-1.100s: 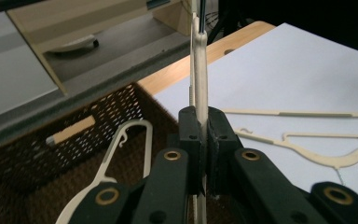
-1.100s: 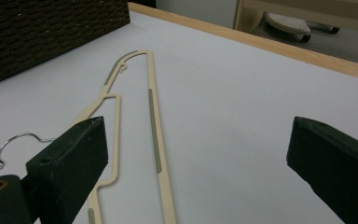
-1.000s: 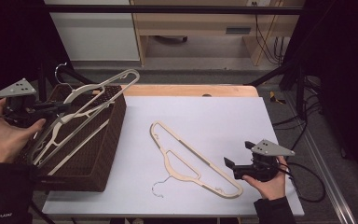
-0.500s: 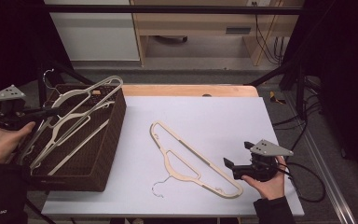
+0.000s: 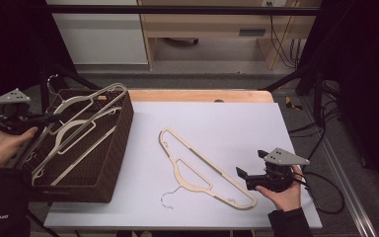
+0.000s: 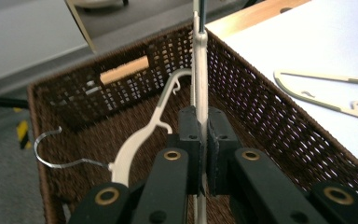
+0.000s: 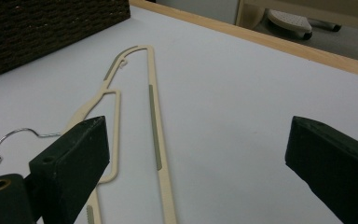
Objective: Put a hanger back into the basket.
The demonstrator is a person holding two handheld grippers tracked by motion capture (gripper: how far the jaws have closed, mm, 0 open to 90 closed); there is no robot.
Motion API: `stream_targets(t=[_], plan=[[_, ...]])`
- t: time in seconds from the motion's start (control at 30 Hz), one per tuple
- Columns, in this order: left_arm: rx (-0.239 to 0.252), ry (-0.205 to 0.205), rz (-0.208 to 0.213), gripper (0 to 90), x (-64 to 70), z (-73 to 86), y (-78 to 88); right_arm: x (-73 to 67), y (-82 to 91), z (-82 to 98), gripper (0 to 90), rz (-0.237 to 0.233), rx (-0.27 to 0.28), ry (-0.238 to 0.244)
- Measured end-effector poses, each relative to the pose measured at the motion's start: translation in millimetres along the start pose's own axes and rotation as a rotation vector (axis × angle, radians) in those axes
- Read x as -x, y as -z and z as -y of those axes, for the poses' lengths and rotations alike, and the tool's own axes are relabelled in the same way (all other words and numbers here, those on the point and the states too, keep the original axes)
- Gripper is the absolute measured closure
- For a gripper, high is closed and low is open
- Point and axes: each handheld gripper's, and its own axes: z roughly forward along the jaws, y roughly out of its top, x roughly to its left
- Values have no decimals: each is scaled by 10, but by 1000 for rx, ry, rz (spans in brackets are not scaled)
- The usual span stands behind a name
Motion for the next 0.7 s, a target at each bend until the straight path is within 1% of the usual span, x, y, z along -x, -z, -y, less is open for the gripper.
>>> stream_targets(t=[0.03, 0.1, 0.13, 0.17, 0.2, 0.23, 0.27, 0.3, 0.33, 0.37, 0.4, 0.47, 0.5, 0.57, 0.6, 0.63, 0.7], plan=[[0, 0, 0, 867, 0, 0, 0, 0, 0, 0, 66, 0, 0, 0], [-19, 27, 23, 867, -28, 98, -38, -3, -7, 2, 68, -2, -5, 3], [-29, 30, 29, 867, -43, 139, -50, -4, -8, 4, 68, -4, -7, 5], [-29, 30, 29, 867, -43, 139, -50, -4, -8, 4, 68, -4, -7, 5], [-49, 54, 49, 867, -63, 231, -81, -12, -11, 4, 68, -5, -12, -2], [-49, 54, 49, 867, -63, 231, -81, -12, -11, 4, 68, -5, -12, -2], [-61, 56, 53, 867, -73, 281, -102, -12, -15, 4, 69, -2, -10, -3], [-89, 56, 60, 867, -86, 383, -172, -11, -19, 4, 70, -3, -8, 0], [-96, 60, 75, 867, -90, 414, -201, -7, -19, 6, 70, -4, -13, 7], [-96, 60, 75, 866, -90, 414, -201, -12, -27, 7, 70, -2, -12, 3], [-109, 59, 79, 866, -84, 441, -243, -12, -27, 7, 70, -2, -12, 3], [-132, 70, 77, 866, -81, 481, -333, -13, -37, 11, 70, -7, -18, 9], [-146, 84, 75, 864, -85, 514, -414, -16, -44, 12, 70, -7, -21, 11], [-179, 96, 62, 861, -81, 553, -491, -16, -40, 12, 70, -7, -22, 11], [-179, 96, 62, 858, -81, 553, -491, -16, -40, 12, 70, -7, -22, 11], [-178, 116, 37, 854, -98, 590, -509, -16, -31, 10, 71, -9, -19, 2], [-168, 144, 0, 838, -115, 621, -494, -13, -33, 10, 71, -6, -14, 4]])
